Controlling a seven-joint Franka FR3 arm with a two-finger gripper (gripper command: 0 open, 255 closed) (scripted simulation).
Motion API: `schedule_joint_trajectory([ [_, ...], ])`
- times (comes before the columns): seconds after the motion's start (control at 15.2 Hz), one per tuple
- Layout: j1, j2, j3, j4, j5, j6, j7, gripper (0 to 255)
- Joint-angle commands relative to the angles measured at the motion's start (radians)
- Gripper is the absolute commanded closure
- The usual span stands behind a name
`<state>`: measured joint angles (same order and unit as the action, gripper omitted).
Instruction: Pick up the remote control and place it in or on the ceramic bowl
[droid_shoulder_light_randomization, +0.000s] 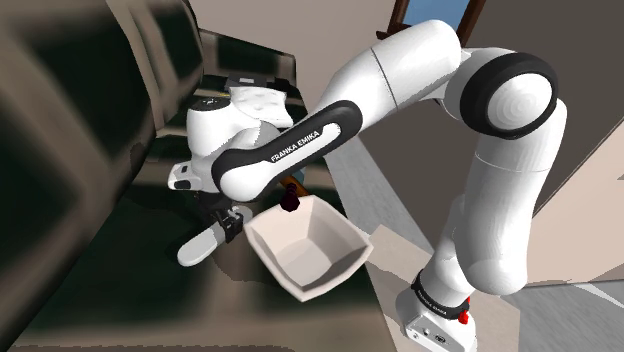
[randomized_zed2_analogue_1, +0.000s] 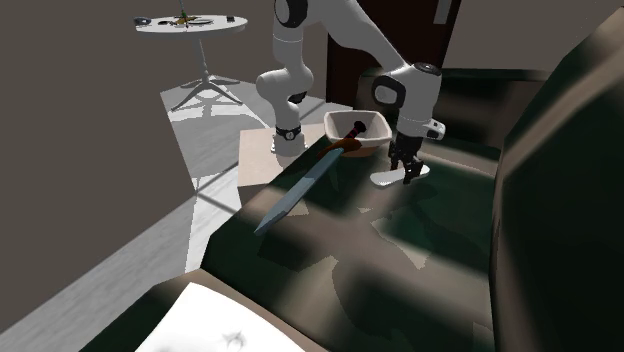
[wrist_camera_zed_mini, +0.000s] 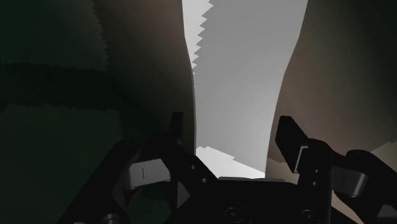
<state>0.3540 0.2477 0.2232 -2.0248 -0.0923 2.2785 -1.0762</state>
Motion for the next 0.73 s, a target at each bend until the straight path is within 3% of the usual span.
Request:
schedule_joint_trajectory([
  [0.0, 0.000, 0.000, 0.000, 0.000, 0.000, 0.000, 0.000, 255],
  [0.66, -0.001, -0.015, 0.002, 0.008, 0.006, -0.023, -0.004, 255],
])
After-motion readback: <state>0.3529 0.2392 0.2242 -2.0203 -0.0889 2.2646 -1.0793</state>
